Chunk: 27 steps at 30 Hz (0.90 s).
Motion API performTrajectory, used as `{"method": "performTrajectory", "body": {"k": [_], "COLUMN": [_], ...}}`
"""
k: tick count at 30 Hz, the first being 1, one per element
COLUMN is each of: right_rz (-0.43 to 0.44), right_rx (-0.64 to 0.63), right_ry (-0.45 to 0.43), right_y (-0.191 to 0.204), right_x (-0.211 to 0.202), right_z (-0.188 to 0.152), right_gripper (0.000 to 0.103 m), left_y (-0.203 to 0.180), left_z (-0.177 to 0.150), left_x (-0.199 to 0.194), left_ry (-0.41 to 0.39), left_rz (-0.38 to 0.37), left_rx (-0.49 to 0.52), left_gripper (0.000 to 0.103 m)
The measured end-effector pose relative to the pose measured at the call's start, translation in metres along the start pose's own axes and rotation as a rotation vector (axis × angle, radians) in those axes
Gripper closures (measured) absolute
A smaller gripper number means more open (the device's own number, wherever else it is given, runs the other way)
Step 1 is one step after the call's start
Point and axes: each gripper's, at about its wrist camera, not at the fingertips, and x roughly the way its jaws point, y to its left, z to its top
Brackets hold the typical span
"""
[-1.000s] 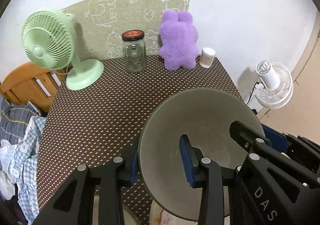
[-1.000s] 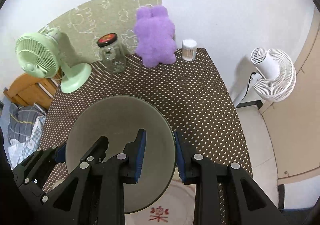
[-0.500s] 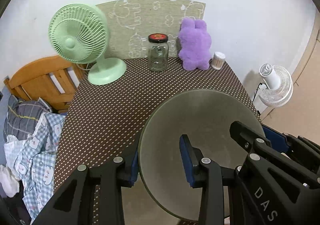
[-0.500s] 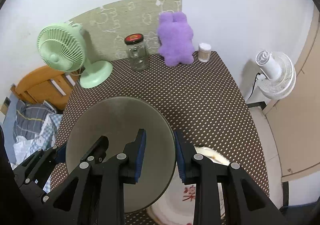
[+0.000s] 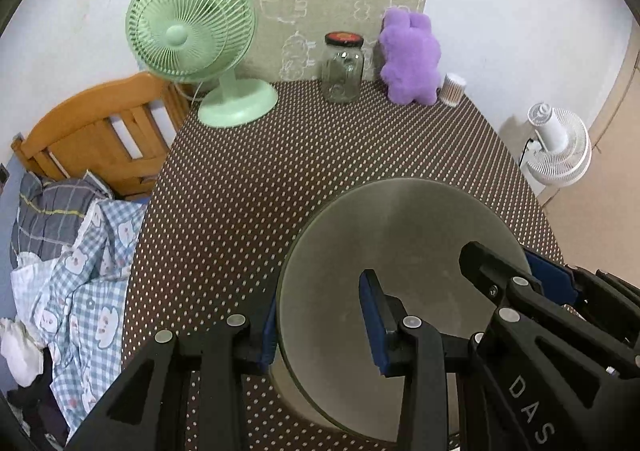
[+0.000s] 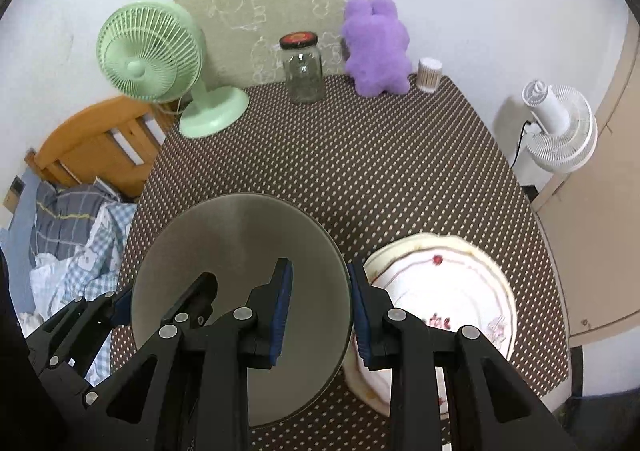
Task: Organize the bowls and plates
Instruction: 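Lift the nested bowls and carry them to the red-patterned plate stack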
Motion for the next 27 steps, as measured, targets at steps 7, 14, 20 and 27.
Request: {"method": "performTrajectory", "body": {"k": [7,14,20,27], "right_rz": [-0.006,-0.01,-0.016,-0.014], "right_rx": [-0.001,-0.003,-0.006,-0.006], "right_ry": [0.035,0.081,0.101,0.132], "right_y": [0.009,0.015,0.017,0.021], "right_x": [0.012,0.028,0.039,0.051], "right_z": [-0.018,-0.03,-0.035,-0.041], "right_gripper": [0.071,0.071,0.071,0.071], "left_y": [0.014,0.02,0.024,0.029], "left_z": [-0.016,-0.027,-0.032,-0.039], "left_x": [0.012,0.025,0.034,0.045], "left_ry": [0.039,0.079,0.096,0.13], "left_rz": [-0.004,-0.009,-0.013,-0.01], "left_rx": [-0.002,-0.01,-0.014,-0.01], "left_gripper": [0.067,0.067,0.067,0.067]}}
